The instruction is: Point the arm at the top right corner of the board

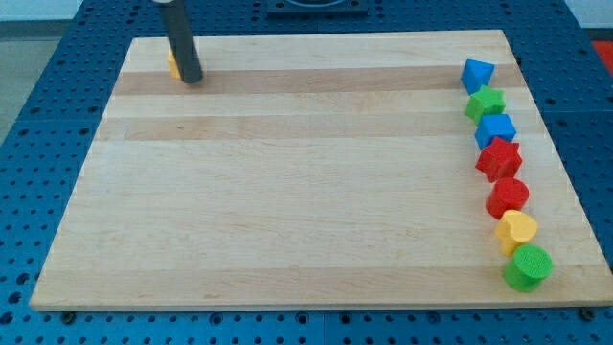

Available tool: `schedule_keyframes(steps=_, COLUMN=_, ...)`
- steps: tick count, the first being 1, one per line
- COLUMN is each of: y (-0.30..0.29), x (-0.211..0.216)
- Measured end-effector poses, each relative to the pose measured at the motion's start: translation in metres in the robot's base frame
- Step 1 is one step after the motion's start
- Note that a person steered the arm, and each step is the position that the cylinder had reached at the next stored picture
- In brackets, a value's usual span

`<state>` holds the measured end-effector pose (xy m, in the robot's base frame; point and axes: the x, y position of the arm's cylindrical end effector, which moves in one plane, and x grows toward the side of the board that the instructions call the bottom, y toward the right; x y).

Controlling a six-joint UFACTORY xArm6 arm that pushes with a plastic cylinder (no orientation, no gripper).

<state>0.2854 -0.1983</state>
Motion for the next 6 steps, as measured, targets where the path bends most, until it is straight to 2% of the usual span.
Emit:
schedule_keyframes(steps=1, y=0.024, x=0.000)
schedule_keyframes(steps=3, y=0.223, x=0.000)
schedule_keyframes(steps=4, y=0.283, x=0.000)
schedule_keyframes(steps=5, y=0.330, x=-0.002)
schedule_keyframes(steps=6, y=0.330, x=-0.010)
